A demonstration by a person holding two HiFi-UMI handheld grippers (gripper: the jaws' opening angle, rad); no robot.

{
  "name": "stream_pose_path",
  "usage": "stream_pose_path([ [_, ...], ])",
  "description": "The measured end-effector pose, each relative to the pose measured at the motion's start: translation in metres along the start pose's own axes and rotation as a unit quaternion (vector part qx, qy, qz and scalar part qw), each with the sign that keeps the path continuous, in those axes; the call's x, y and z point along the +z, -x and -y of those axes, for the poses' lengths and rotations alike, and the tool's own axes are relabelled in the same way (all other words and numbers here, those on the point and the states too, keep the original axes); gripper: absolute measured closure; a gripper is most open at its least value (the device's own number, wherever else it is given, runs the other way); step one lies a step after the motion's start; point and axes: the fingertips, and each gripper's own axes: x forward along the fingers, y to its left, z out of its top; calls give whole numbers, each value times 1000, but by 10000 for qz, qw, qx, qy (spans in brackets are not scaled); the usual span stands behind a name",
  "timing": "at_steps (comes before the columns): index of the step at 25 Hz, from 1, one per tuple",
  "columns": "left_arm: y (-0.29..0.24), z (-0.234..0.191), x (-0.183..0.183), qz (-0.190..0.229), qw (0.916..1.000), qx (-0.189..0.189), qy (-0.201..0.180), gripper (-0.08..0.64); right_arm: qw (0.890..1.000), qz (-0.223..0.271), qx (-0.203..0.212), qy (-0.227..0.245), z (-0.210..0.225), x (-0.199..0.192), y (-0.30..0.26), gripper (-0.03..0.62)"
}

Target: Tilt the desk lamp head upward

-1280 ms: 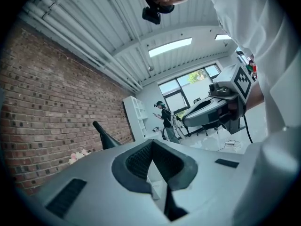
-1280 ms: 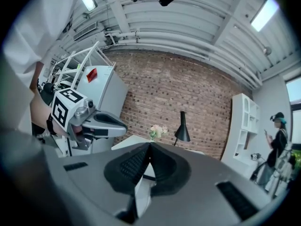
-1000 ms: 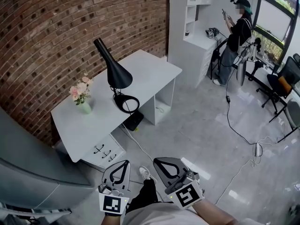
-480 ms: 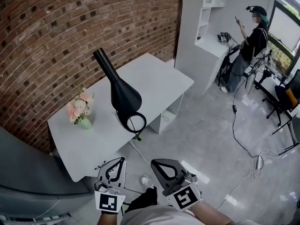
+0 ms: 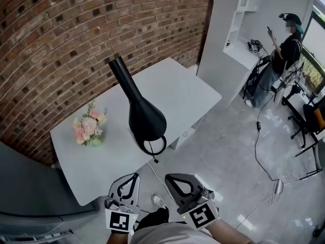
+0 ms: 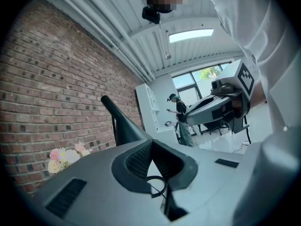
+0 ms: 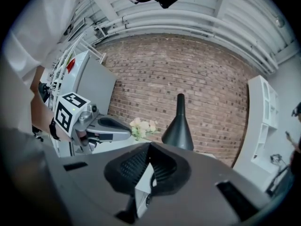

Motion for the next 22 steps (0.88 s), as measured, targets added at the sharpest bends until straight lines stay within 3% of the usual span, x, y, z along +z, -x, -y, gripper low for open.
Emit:
stream_pose_path([
  [11, -34, -33, -21, -54, 9998, 23, 166, 552, 10000, -91, 0, -1, 28, -7, -42, 575],
  [19, -57, -42, -16, -82, 9999, 68, 48, 552, 10000, -52, 35, -12, 55, -13, -61, 575],
  [22, -64, -57, -15, -185, 9994, 289, -68, 552, 9998, 24, 144, -97, 64, -24, -80, 575],
])
